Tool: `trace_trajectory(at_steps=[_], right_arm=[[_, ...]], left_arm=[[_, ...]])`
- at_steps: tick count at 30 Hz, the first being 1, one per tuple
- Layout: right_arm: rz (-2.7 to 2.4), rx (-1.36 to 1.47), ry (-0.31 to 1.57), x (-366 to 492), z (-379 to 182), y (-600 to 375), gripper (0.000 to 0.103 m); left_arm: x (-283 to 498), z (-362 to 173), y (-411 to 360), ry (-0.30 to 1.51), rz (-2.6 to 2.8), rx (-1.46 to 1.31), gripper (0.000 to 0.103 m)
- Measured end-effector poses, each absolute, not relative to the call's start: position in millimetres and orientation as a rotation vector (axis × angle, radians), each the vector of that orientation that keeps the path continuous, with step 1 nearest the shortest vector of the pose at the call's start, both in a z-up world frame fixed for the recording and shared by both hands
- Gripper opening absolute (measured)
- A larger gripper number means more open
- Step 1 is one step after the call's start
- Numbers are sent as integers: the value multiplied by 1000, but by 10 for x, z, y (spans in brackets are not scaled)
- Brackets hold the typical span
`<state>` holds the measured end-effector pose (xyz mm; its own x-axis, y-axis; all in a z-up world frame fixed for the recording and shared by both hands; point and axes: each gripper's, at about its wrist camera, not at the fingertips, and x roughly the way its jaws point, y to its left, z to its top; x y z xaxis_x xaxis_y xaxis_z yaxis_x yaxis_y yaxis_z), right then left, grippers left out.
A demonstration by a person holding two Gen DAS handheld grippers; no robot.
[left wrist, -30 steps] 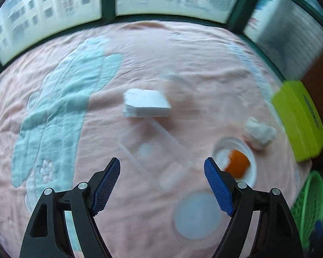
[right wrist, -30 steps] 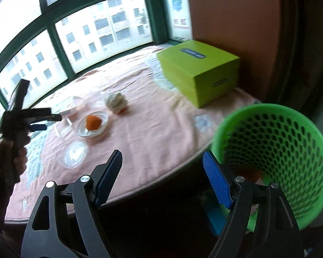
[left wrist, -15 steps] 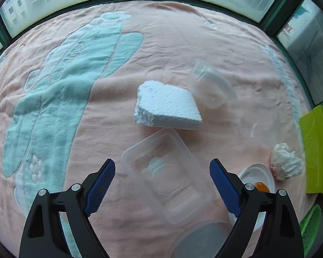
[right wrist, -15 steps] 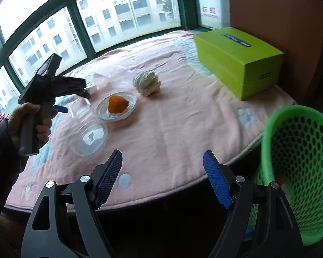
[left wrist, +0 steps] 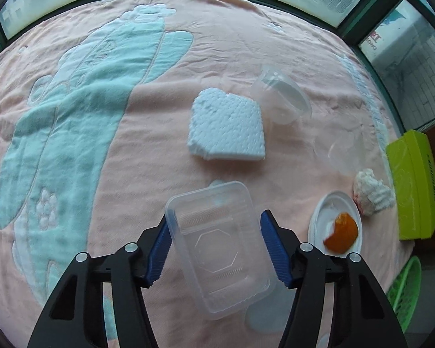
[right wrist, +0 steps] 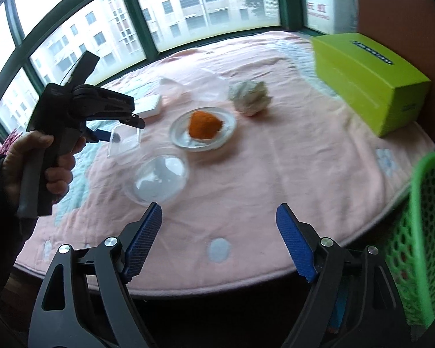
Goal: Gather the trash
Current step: 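Grasp a clear plastic tray with the left tool while the right tool grasps the clear lid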
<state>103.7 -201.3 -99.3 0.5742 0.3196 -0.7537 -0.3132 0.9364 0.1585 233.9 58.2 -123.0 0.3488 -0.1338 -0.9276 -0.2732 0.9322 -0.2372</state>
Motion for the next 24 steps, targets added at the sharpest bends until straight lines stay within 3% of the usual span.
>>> trace_trajectory(at_steps=[24], right_arm=[[411,-148,953,1588,-1520,-986,98]], left_arm=[[1790,-978,1144,1174,20,-358,55]])
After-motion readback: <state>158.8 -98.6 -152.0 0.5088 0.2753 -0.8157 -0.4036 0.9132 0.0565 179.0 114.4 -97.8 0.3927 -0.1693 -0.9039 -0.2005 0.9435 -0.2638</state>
